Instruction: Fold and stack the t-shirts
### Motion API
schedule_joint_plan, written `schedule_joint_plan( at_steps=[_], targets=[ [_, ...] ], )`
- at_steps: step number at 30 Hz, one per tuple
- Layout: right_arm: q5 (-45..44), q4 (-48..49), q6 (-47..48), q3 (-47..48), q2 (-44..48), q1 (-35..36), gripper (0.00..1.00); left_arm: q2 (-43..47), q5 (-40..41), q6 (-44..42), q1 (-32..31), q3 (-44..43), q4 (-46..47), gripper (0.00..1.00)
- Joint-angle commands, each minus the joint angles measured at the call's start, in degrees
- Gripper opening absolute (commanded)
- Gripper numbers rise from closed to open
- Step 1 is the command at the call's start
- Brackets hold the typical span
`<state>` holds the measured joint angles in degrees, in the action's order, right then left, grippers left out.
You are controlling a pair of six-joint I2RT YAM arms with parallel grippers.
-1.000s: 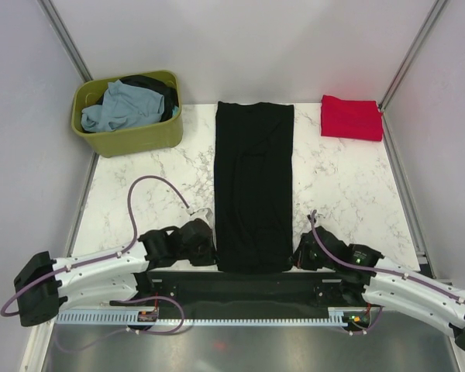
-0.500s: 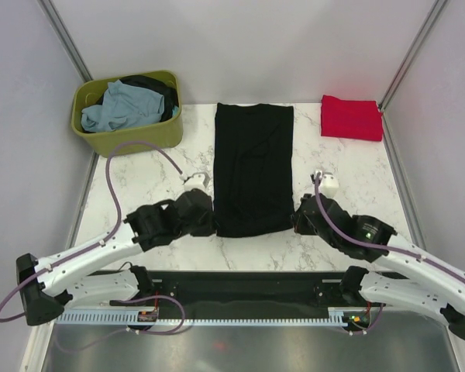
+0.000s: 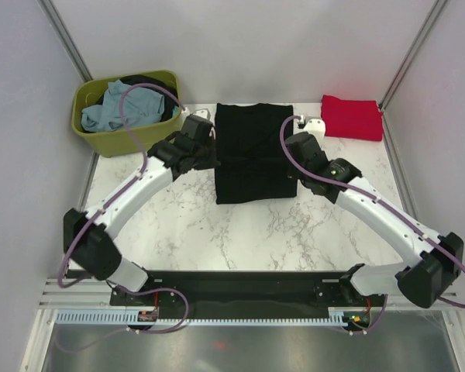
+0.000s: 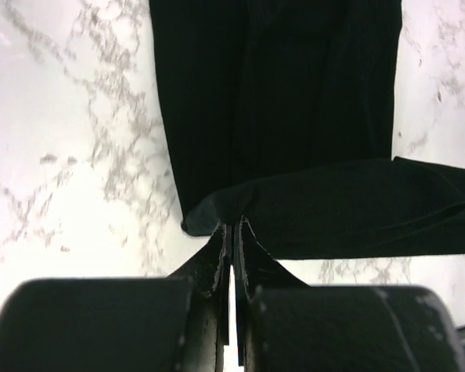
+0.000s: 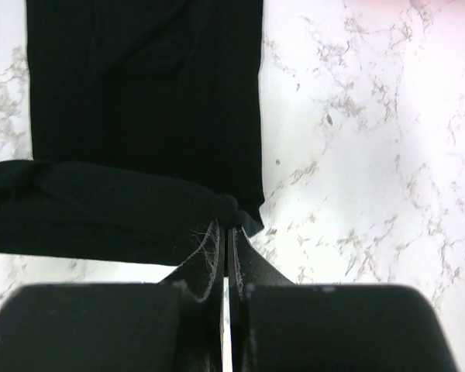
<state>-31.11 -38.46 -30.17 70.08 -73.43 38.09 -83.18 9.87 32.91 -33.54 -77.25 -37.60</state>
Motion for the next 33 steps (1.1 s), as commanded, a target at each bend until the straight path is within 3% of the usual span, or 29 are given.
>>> schedule_joint_plan(
  at_steps=[1, 11, 24, 33],
  targets=[
    [1.05, 3.38, 5.65, 3.83, -3.99, -3.63, 0.0, -8.48, -2.22, -7.41, 2.42, -8.41, 1.66, 0.02],
    [7.98, 8.04, 7.23, 8.22, -16.47, -11.27, 0.0, -26.58, -9.17, -10.76, 8.57, -26.53, -1.49, 0.02],
    [13.71, 8.49, 9.78, 19.29, -31.68, -17.16, 0.0, -39.25, -12.24, -12.34, 13.49, -38.23, -3.88, 0.02],
    [14.67, 8.31, 9.87, 27.73, -40.65, -19.97, 0.0, -49.0, -14.87, -14.54, 16.05, -51.49, -4.06, 0.04]
  ],
)
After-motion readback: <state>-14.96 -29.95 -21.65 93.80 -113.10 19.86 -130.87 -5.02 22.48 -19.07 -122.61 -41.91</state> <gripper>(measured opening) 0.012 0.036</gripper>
